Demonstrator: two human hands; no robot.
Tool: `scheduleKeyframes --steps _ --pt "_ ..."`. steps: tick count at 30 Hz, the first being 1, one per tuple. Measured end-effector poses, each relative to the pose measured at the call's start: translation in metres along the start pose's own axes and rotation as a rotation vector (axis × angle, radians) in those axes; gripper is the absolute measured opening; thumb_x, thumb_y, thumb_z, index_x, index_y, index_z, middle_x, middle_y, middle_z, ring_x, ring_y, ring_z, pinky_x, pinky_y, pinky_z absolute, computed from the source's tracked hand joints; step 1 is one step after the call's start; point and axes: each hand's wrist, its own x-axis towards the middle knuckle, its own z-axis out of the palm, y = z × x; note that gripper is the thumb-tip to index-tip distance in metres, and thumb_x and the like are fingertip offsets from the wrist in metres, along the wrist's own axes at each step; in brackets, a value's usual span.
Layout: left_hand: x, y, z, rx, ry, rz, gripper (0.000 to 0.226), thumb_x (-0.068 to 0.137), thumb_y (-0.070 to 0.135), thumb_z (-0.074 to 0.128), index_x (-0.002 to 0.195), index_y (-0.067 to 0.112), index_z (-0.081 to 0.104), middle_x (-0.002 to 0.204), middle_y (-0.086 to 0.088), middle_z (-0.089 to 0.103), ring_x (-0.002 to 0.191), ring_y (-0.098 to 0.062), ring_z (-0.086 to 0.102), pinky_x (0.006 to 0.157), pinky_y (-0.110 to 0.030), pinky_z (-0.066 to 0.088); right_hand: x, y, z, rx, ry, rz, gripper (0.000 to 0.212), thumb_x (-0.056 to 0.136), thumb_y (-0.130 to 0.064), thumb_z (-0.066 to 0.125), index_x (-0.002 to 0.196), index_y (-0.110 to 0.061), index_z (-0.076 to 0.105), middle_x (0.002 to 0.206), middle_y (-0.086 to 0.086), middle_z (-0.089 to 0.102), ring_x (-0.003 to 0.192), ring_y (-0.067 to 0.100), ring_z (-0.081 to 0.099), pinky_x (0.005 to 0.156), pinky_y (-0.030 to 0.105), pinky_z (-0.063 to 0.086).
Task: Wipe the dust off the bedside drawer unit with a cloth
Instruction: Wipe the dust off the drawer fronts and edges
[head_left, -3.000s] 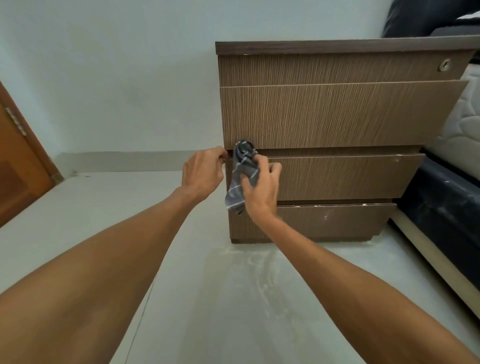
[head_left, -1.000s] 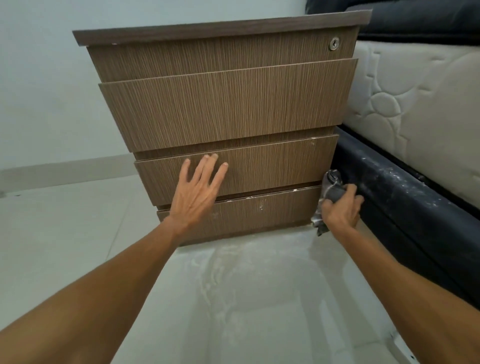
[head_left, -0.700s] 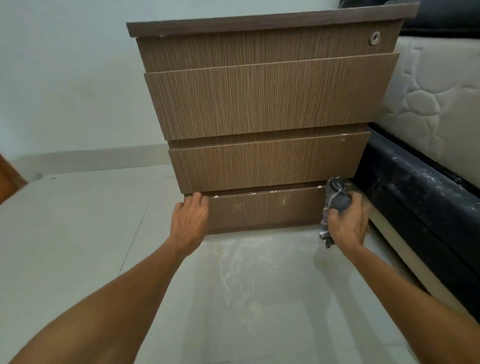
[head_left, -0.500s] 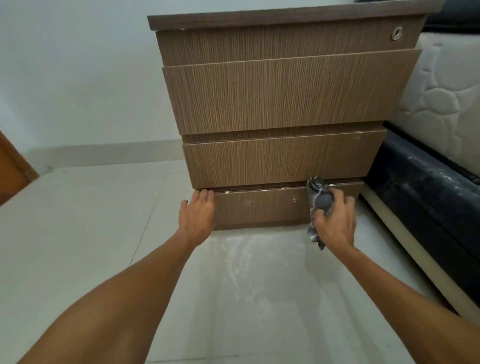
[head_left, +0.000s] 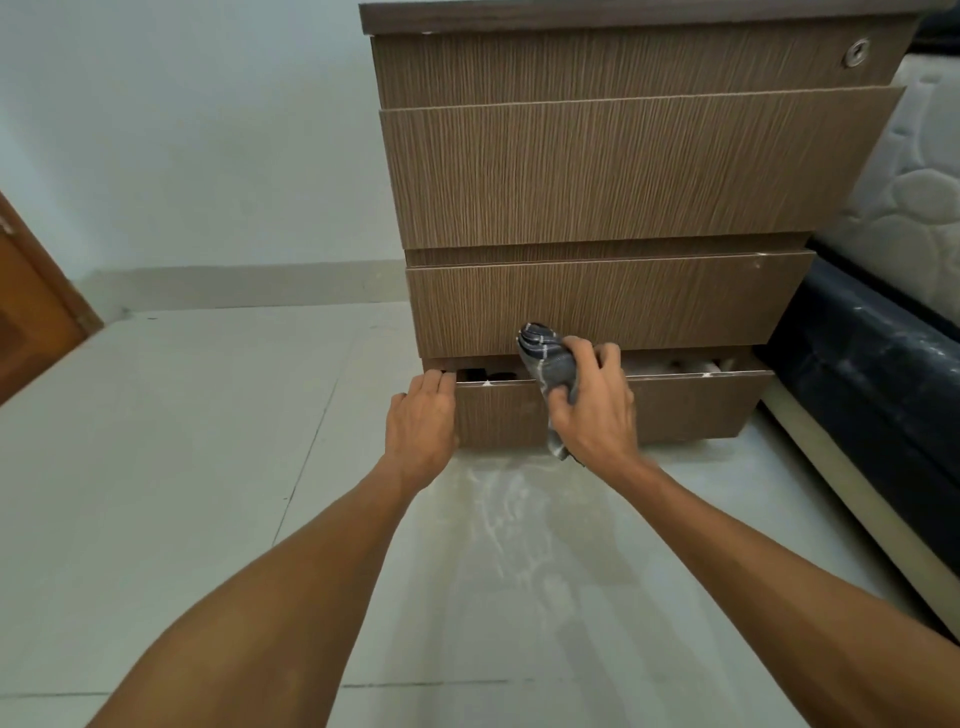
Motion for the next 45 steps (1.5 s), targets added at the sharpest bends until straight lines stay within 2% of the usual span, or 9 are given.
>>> scheduleKeyframes --steps 8,13,15,18,21,25,33,37,45 --pt "-0.01 0.0 -0.018 -0.075 0.011 -0.017 0.04 0.078 0.006 0.066 0.115 0.013 0.05 0.113 -0.006 0.058 0.101 -0.025 0.054 0.079 -0.034 0.043 0.004 -0.042 0.006 -0.08 -0.029 -0.118 0.051 0.083 -0.015 0.064 0.131 -0.022 0.046 0.113 0.008 0.043 0.096 0.025 0.051 0.072 0.036 0.05" --pt "-0.006 -0.002 -0.023 -0.23 0.013 -0.135 0.037 0.081 0.002 0.061 0.111 0.01 0.042 0.098 -0.014 0.063 0.08 -0.032 0.06 0.066 -0.04 0.049 0.0 -0.058 0.034 -0.235 -0.27 -0.182 0.044 0.087 -0.024 0.065 0.128 -0.024 0.048 0.117 0.008 0.04 0.101 0.028 0.048 0.076 0.043 0.052" --pt "-0.004 -0.001 -0.023 -0.271 0.032 -0.171 0.031 0.085 0.008 0.059 0.11 0.01 0.042 0.096 -0.013 0.063 0.078 -0.032 0.06 0.064 -0.039 0.048 -0.009 -0.056 0.047 -0.307 -0.333 -0.189 0.037 0.091 -0.03 0.062 0.125 -0.023 0.049 0.118 0.009 0.037 0.103 0.03 0.046 0.07 0.042 0.048" --pt "-0.001 0.003 -0.024 -0.249 0.051 -0.166 0.028 0.087 0.013 0.059 0.109 0.01 0.043 0.095 -0.013 0.064 0.079 -0.032 0.061 0.066 -0.04 0.05 -0.014 -0.048 0.054 -0.397 -0.311 -0.241 0.037 0.093 -0.033 0.059 0.127 -0.021 0.047 0.119 0.01 0.039 0.102 0.031 0.045 0.06 0.038 0.042" --pt "0.002 0.01 -0.023 -0.146 0.058 -0.138 0.025 0.087 0.011 0.059 0.108 0.011 0.045 0.098 -0.011 0.064 0.083 -0.03 0.061 0.073 -0.041 0.049 -0.012 -0.039 0.049 -0.457 -0.288 -0.268 0.04 0.093 -0.03 0.061 0.128 -0.018 0.047 0.118 0.011 0.041 0.098 0.032 0.047 0.056 0.035 0.041" --pt "0.005 0.019 -0.016 0.008 0.049 -0.015 0.017 0.09 0.019 0.055 0.106 0.014 0.056 0.106 -0.005 0.061 0.096 -0.025 0.056 0.079 -0.036 0.041 -0.013 -0.01 0.031 -0.48 -0.267 -0.238 0.045 0.087 -0.021 0.067 0.128 -0.016 0.048 0.119 0.013 0.043 0.099 0.034 0.049 0.057 0.037 0.049" --pt "0.014 0.046 -0.01 0.049 0.066 0.138 0.021 0.094 0.029 0.053 0.108 0.015 0.061 0.103 -0.004 0.061 0.096 -0.024 0.056 0.079 -0.037 0.042 -0.008 0.063 -0.023 -0.527 -0.237 -0.11 0.041 0.088 -0.019 0.065 0.125 -0.019 0.046 0.122 0.012 0.04 0.104 0.038 0.045 0.06 0.042 0.054" --pt "0.018 0.061 -0.008 0.062 0.07 0.165 0.02 0.094 0.03 0.053 0.105 0.015 0.061 0.1 -0.004 0.061 0.091 -0.023 0.058 0.076 -0.036 0.042 -0.003 0.101 -0.05 -0.544 -0.203 -0.047 0.036 0.091 -0.017 0.063 0.123 -0.018 0.045 0.123 0.012 0.038 0.105 0.04 0.046 0.062 0.045 0.054" --pt "0.022 0.072 -0.008 0.088 0.05 0.139 0.019 0.094 0.028 0.054 0.103 0.014 0.062 0.098 -0.005 0.061 0.089 -0.025 0.059 0.073 -0.039 0.045 0.005 0.154 -0.091 -0.602 -0.155 0.067 0.041 0.089 -0.01 0.065 0.124 -0.017 0.044 0.125 0.013 0.036 0.102 0.038 0.049 0.067 0.043 0.053"
